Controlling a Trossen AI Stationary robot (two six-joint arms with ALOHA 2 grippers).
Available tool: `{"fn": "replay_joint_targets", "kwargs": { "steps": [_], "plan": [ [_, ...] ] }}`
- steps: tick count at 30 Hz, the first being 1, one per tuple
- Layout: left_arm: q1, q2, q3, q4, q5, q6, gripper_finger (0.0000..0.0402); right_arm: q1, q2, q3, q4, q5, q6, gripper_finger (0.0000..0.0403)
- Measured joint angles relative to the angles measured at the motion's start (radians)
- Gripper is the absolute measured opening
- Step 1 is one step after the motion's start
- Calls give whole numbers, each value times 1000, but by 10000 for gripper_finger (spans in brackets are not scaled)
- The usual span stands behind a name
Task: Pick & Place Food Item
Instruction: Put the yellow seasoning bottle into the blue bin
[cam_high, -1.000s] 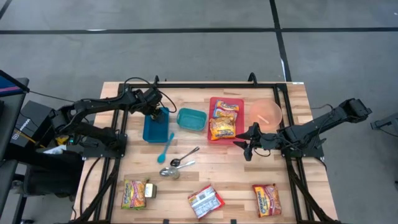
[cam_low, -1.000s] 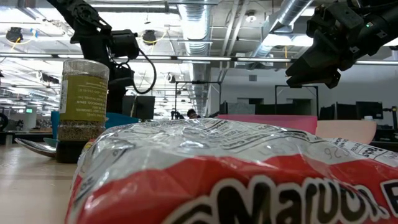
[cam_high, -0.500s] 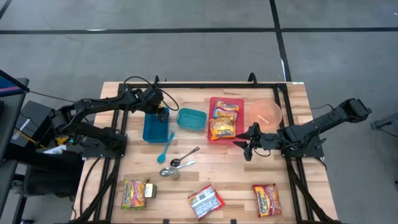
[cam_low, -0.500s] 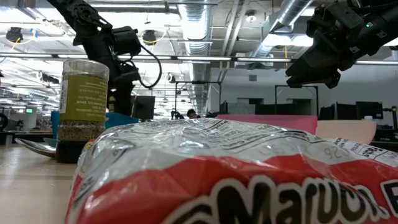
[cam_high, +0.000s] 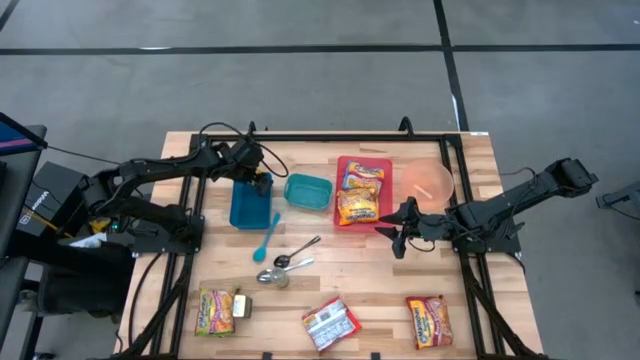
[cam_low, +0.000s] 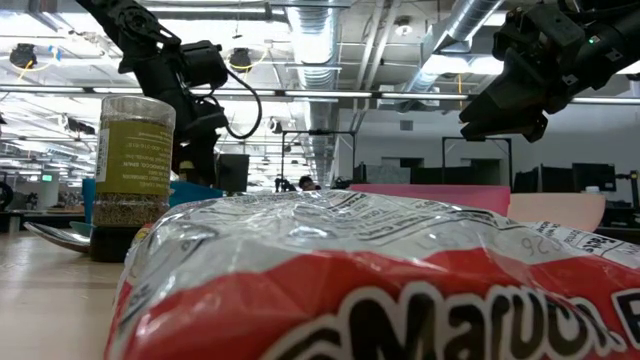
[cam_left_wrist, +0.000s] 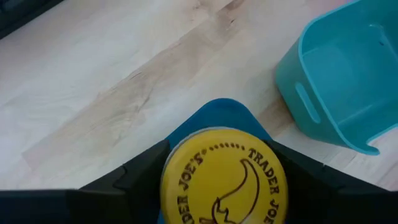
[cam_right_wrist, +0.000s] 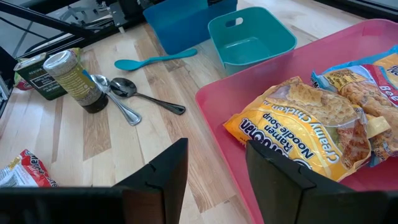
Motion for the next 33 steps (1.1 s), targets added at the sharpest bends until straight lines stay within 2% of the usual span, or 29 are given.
{"fn": "replay_joint_targets", "kwargs": {
  "steps": [4,8,15,27,33],
  "plan": [
    [-3,0,0,0,-1,0,219,0,0,0,0,0,0,156],
    [-12,0,0,5,-1,0,219,0,0,0,0,0,0,156],
    [-18,0,0,11,-1,1,261,0,0,0,0,0,0,156],
    [-18,0,0,14,-1,3,267,0,0,0,0,0,0,156],
    [-18,0,0,14,33,3,268,0,0,0,0,0,0,156]
  ]
}}
